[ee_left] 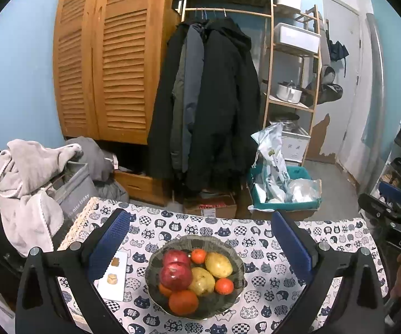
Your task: Organize fruits
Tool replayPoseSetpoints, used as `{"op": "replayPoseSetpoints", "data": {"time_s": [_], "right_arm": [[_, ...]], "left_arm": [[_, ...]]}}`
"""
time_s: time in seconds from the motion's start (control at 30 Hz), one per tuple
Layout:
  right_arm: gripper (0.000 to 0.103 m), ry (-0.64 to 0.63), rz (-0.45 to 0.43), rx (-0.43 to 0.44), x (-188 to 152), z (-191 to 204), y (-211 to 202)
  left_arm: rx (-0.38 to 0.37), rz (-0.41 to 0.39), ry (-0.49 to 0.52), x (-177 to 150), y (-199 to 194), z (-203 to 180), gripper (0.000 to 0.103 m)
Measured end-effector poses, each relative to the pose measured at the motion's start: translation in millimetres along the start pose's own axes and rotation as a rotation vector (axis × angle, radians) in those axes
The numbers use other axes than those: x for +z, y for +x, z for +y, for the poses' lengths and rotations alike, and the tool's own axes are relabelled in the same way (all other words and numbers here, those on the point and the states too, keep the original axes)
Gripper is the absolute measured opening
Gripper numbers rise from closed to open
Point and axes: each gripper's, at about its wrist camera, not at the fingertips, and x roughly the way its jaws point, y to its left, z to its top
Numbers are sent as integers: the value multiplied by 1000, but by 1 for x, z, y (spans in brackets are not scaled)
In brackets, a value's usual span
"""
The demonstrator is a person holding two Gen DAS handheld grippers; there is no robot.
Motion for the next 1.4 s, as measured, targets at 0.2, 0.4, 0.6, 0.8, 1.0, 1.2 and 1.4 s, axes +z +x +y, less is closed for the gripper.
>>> {"op": "replayPoseSetpoints", "data": {"time_s": [0.2, 0.4, 0.6, 0.8, 1.0, 1.2, 1.4], "right_arm": [[78, 3, -4, -6, 0, -1, 0], [78, 1, -3, -11, 0, -3, 1], [78, -1, -2, -10, -1, -2, 1], [78, -2, -1, -12, -1, -1, 1], [78, -3, -1, -11, -1, 0, 1], [78, -10, 2, -10, 0, 2, 2], [78, -10, 2, -10, 0, 2, 2]], "left_arm": [[10, 2, 16, 0, 0, -5, 102], [23, 9, 44, -1, 1, -11, 102], [31, 5, 43, -1, 0, -11, 102], [38, 6, 43, 0, 0, -7, 102], [40, 6, 45, 0, 1, -7, 102], [42, 4, 47, -1, 1, -6, 102], [41, 9, 51, -1, 2, -6, 102]]}}
